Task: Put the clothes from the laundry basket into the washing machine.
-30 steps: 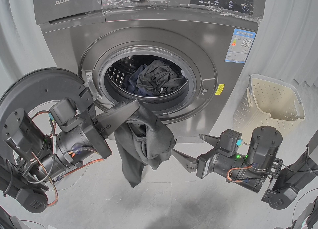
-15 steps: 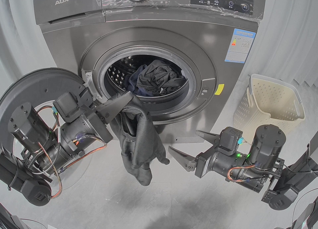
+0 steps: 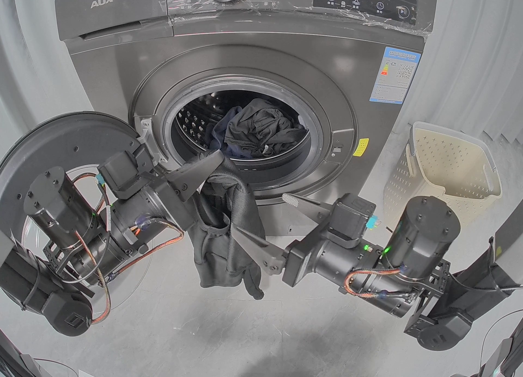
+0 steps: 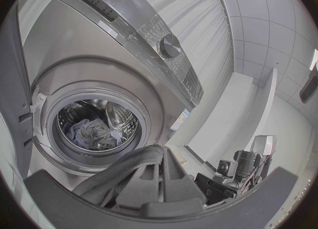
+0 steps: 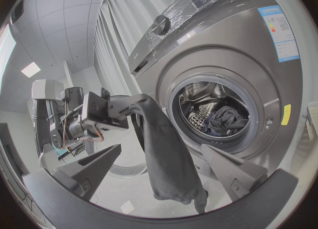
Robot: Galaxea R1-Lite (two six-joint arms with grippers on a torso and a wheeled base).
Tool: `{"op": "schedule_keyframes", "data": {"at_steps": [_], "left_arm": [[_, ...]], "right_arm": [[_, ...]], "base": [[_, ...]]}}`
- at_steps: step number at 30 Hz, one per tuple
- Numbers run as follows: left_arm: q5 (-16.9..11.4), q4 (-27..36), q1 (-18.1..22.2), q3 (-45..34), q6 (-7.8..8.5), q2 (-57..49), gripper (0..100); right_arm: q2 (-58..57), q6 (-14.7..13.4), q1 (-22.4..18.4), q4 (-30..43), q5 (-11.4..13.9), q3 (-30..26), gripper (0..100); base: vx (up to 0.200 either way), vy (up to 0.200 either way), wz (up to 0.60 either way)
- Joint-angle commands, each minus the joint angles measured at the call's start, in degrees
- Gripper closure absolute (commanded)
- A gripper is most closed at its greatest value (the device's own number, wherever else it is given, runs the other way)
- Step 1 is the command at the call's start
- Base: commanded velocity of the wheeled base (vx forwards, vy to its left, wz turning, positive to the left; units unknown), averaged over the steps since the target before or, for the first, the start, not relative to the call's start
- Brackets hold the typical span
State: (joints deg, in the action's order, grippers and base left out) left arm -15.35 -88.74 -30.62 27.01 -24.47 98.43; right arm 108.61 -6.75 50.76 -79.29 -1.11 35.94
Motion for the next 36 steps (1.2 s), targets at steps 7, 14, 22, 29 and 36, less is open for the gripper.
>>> {"op": "schedule_keyframes", "data": {"at_steps": [7, 14, 22, 29, 36], "left_arm": [[0.32, -0.12, -0.40, 0.06, -0.05, -0.08, 100], [0.32, -0.12, -0.40, 0.06, -0.05, -0.25, 100], [0.23, -0.21, -0.49, 0.06, 0.03, -0.34, 100], [0.23, -0.12, -0.58, -0.30, 0.03, -0.25, 100], [0.23, -0.12, -0.75, -0.30, 0.03, -0.25, 100]], "right_arm": [[7.94, 0.86, -1.89, 2.91, -0.03, 9.77, 0], [9.69, 2.97, -5.67, 2.91, -0.03, 11.44, 0], [10.31, 4.12, -8.66, 2.91, 0.05, 12.40, 0], [10.66, 4.29, -7.34, 3.79, 0.76, 13.98, 0], [11.01, 4.82, -5.41, 4.49, 2.16, 16.27, 0]], "base": [[0.000, 0.000, 0.00], [0.000, 0.000, 0.00], [0.000, 0.000, 0.00], [0.000, 0.000, 0.00], [0.000, 0.000, 0.00]]}}
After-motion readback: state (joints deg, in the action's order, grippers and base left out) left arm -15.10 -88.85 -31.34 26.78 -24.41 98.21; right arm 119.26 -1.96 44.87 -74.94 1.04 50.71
